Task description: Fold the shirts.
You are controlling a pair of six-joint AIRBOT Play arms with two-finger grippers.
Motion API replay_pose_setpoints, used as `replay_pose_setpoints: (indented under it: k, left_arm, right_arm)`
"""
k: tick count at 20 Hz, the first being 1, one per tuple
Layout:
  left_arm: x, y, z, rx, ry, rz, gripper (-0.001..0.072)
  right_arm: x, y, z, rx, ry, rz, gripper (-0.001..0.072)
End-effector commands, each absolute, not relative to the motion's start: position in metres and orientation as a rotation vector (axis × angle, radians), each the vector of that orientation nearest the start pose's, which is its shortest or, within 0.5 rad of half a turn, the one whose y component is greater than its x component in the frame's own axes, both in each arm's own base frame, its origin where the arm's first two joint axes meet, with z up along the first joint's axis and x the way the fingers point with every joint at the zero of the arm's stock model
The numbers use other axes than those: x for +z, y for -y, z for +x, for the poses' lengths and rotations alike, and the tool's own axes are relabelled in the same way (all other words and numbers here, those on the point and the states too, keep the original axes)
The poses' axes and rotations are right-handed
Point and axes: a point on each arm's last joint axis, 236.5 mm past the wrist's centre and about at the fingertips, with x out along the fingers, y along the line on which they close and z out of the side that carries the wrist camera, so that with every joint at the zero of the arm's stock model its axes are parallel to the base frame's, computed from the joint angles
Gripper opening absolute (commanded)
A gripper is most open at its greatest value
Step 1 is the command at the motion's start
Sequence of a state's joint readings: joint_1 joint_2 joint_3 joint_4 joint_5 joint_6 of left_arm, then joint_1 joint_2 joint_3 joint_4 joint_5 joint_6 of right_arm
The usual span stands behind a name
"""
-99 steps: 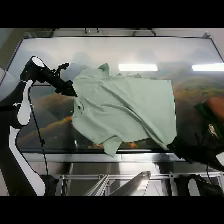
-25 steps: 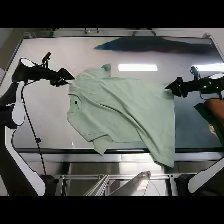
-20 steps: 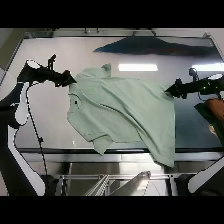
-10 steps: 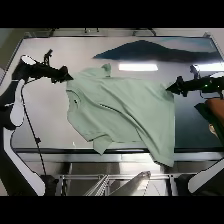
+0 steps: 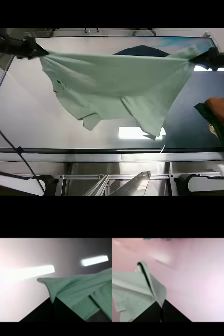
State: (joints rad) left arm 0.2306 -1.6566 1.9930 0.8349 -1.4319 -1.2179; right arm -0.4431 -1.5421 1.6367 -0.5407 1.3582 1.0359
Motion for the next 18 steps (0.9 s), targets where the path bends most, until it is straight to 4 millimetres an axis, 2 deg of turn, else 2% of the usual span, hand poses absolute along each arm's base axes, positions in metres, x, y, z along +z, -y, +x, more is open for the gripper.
replay_pose_setpoints:
  k: [1,2,4,6,9,11,12,14,16,18]
  left_arm:
    - [0.276,0.061,0.445,-0.597,-0.732,-0.148,0.0016]
    - [0.304,0.072,0.423,-0.63,-0.678,-0.132,0.0016]
    - [0.347,0.092,0.365,-0.705,-0.615,-0.084,0.0017]
    - [0.386,0.099,0.315,-0.702,-0.52,-0.028,0.0017]
    - [0.441,0.103,0.253,-0.626,-0.325,0.032,0.0019]
    - [0.462,0.101,0.225,-0.538,-0.238,0.069,0.002]
    - [0.464,0.096,0.221,-0.484,-0.226,0.081,0.0021]
    - [0.457,0.081,0.226,-0.43,-0.258,0.082,0.0022]
    - [0.44,0.067,0.248,-0.471,-0.335,0.031,0.0021]
    - [0.406,0.06,0.288,-0.577,-0.45,-0.068,0.0022]
  right_arm:
    - [0.265,-0.012,0.437,0.598,-0.583,0.353,0.0017]
    - [0.288,-0.02,0.42,0.6,-0.541,0.306,0.0017]
    - [0.33,-0.033,0.384,0.591,-0.459,0.217,0.0017]
    - [0.372,-0.043,0.349,0.553,-0.346,0.139,0.0017]
    - [0.433,-0.053,0.3,0.457,-0.142,0.036,0.0018]
    - [0.463,-0.051,0.277,0.373,-0.032,-0.011,0.0017]
    - [0.468,-0.047,0.272,0.337,-0.013,-0.025,0.0017]
    - [0.456,-0.04,0.277,0.317,-0.07,0.027,0.0017]
    - [0.421,-0.033,0.302,0.364,-0.209,0.118,0.0018]
    - [0.371,-0.026,0.338,0.432,-0.37,0.214,0.0018]
